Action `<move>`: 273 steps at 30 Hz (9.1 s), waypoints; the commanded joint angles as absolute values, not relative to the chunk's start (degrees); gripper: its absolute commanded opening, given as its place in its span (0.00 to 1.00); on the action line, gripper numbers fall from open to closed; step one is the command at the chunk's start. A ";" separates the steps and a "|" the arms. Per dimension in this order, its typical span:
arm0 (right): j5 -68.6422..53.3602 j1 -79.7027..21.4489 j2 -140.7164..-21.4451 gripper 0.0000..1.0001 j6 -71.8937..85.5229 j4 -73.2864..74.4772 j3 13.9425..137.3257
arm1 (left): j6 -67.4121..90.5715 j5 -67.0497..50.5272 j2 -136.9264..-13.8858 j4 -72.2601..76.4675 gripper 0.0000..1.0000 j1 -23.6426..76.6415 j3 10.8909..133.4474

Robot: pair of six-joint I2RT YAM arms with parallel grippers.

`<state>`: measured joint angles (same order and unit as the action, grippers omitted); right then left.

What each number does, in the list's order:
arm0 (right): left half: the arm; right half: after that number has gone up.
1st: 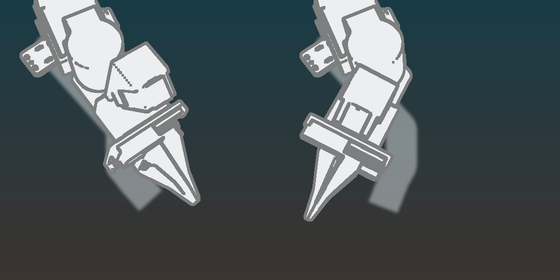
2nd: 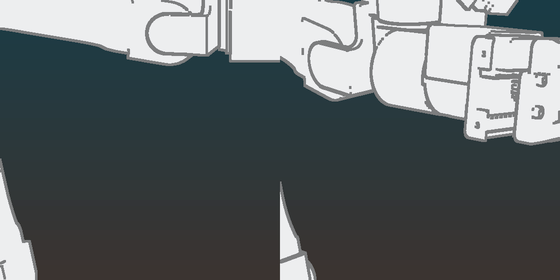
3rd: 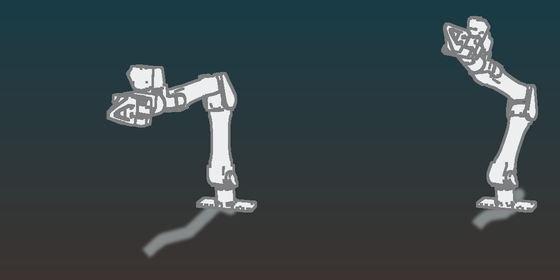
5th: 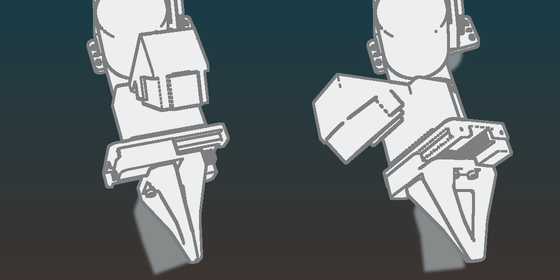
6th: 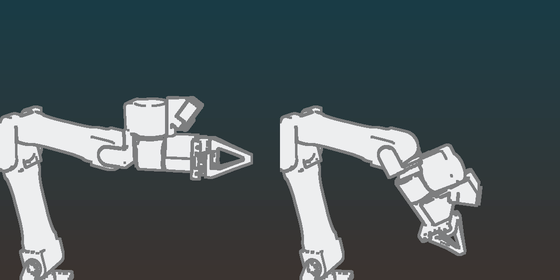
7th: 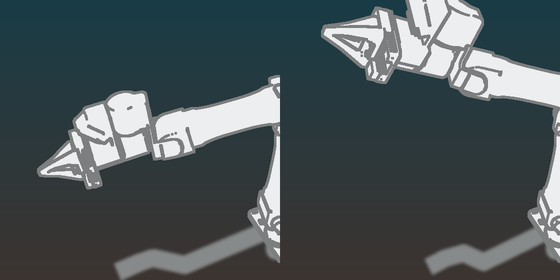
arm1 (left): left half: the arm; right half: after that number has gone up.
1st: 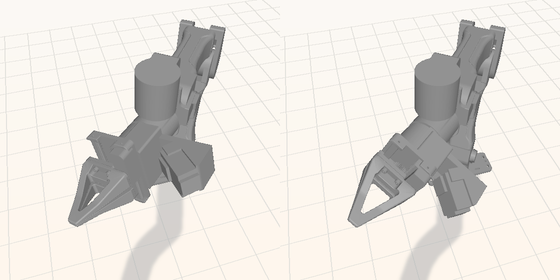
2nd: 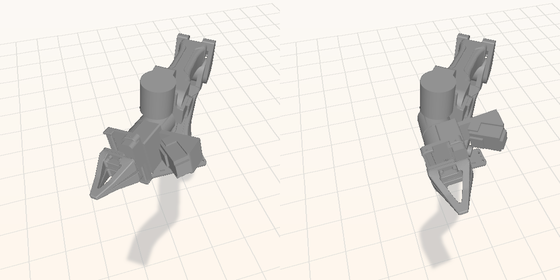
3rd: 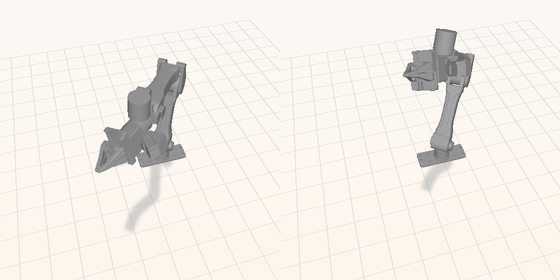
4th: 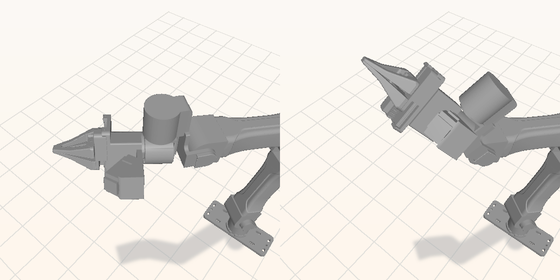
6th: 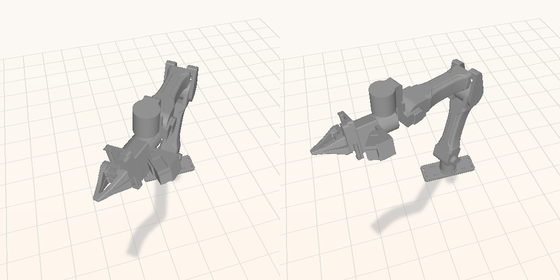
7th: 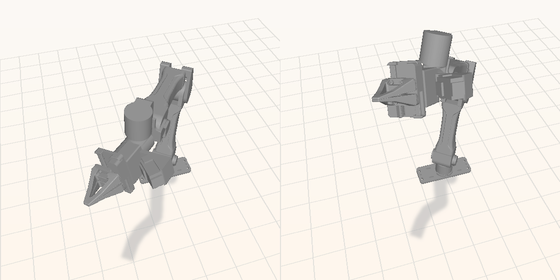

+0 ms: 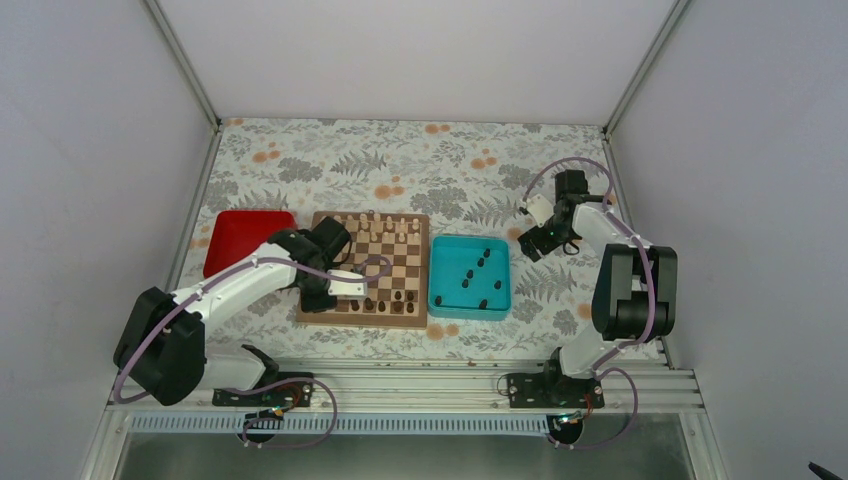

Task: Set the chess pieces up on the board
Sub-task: Place the chess piece on the chessboard, then pick up the chess piece from the storage box, then place the chess piece on the chessboard.

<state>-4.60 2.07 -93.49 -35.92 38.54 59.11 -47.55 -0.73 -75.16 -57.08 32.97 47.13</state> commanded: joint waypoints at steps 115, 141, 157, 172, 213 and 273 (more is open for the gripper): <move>-6.77 2.94 -93.01 1.00 -36.97 38.73 58.36 | -52.88 -7.44 -137.16 -59.55 0.34 57.78 119.94; -7.03 2.90 -92.55 1.00 -37.03 38.85 58.62 | -52.24 0.94 -128.61 -61.97 0.09 57.04 118.79; -6.69 2.73 -92.55 1.00 -36.49 39.46 59.52 | -47.38 5.69 -91.92 -54.49 0.09 41.32 76.41; -5.91 2.81 -93.76 1.00 -35.81 39.86 59.96 | -50.51 0.13 -73.20 -51.27 0.09 24.57 51.97; -4.57 2.73 -94.95 1.00 -35.84 39.38 59.50 | -50.24 -2.19 -72.88 -48.65 0.09 21.39 42.44; -4.66 3.11 -94.31 1.00 -36.07 38.42 58.92 | -46.34 -7.43 -89.61 -60.21 0.28 36.47 86.30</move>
